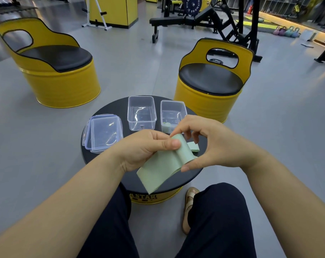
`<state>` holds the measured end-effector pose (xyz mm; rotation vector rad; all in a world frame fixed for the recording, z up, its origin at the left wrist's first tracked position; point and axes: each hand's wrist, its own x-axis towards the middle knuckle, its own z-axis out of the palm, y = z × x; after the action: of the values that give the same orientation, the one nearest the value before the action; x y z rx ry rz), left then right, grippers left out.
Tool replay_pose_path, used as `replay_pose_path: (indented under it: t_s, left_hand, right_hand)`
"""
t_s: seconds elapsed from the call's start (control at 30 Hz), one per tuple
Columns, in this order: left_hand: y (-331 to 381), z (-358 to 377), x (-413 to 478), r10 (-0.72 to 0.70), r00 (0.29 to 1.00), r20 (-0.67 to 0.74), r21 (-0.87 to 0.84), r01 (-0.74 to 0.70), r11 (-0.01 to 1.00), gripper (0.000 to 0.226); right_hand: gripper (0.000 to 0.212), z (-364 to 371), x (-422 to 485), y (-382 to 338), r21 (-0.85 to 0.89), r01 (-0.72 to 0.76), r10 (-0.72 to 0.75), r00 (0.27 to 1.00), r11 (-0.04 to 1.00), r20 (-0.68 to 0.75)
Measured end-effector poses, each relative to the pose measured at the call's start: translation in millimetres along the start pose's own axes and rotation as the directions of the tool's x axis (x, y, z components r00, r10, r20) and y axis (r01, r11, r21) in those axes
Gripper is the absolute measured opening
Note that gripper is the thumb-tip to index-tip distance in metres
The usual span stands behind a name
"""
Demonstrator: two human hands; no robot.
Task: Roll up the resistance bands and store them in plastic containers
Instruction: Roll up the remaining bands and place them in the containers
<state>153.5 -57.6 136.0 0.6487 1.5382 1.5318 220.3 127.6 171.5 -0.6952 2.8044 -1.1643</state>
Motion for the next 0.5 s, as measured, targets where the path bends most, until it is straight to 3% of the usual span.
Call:
replay_pose_path:
  t_s: [0.17,0.27,0.4,0.5]
  left_hand:
    - [-1,0,2,0.005,0.996,-0.087,-0.012,-0.006,1.000,0.035]
    - [-1,1,2,0.029,0.985,-0.173,-0.073,-0.042,0.996,0.023]
    - [-3,5,6,0.069,0.945,-0.320,-0.161,-0.126,0.979,0.030]
    - [-2,12,7,0.111,0.919,-0.377,-0.206,-0.200,0.958,0.031]
  right_hand:
    - [0.060,0,-2,4,0.003,-0.015,0.015,1.000,1.000,-0.016]
    - [0.073,4,-4,8,0.193,-0.126,0.141,0.988,0.973,-0.066]
    - [0.040,22,-3,11,0.484,-0.172,0.328,0.909,0.858,-0.258]
    - [0.033,36,2,9,0.581,-0.110,0.382,0.847,0.807,-0.370]
